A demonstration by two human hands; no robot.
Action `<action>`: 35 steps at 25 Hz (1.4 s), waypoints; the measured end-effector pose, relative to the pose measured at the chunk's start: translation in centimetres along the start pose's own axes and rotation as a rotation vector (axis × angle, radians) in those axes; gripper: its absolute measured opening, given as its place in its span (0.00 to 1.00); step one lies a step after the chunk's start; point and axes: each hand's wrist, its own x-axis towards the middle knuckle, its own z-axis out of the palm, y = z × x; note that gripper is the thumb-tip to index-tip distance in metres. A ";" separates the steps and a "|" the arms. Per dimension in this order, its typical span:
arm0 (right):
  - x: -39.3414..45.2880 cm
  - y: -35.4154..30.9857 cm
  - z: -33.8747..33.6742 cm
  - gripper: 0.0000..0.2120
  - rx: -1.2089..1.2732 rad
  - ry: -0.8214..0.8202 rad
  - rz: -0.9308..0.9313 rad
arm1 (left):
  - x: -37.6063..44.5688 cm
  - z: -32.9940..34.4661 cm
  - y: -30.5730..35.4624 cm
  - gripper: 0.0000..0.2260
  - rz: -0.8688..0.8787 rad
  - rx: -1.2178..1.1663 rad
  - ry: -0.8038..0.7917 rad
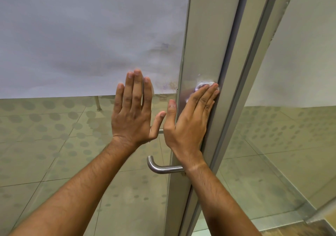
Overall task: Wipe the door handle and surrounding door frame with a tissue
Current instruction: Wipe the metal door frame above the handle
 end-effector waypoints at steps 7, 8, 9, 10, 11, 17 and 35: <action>-2.4 7.0 -2.2 0.37 -0.320 -0.348 -0.570 | 0.0 -0.1 -0.1 0.41 0.004 -0.003 -0.033; -2.2 7.8 -2.7 0.37 -0.371 -0.365 -0.606 | 0.0 -0.1 -0.1 0.41 0.003 -0.005 -0.035; -1.8 8.2 -2.9 0.38 -0.391 -0.360 -0.613 | 0.0 -0.1 -0.1 0.41 0.005 -0.006 -0.035; -1.2 8.0 -2.9 0.38 -0.372 -0.333 -0.596 | 0.0 -0.1 -0.1 0.41 0.009 -0.006 -0.036; -0.5 7.4 -2.7 0.38 -0.320 -0.289 -0.556 | 0.0 -0.1 -0.1 0.41 0.011 -0.004 -0.037; 0.4 6.6 -1.5 0.36 -0.273 -0.272 -0.634 | 0.1 -0.1 -0.2 0.41 0.011 0.009 -0.036; -0.5 11.2 -3.5 0.30 -0.432 -0.356 -0.986 | 0.2 -0.5 -0.1 0.40 -0.012 0.012 -0.059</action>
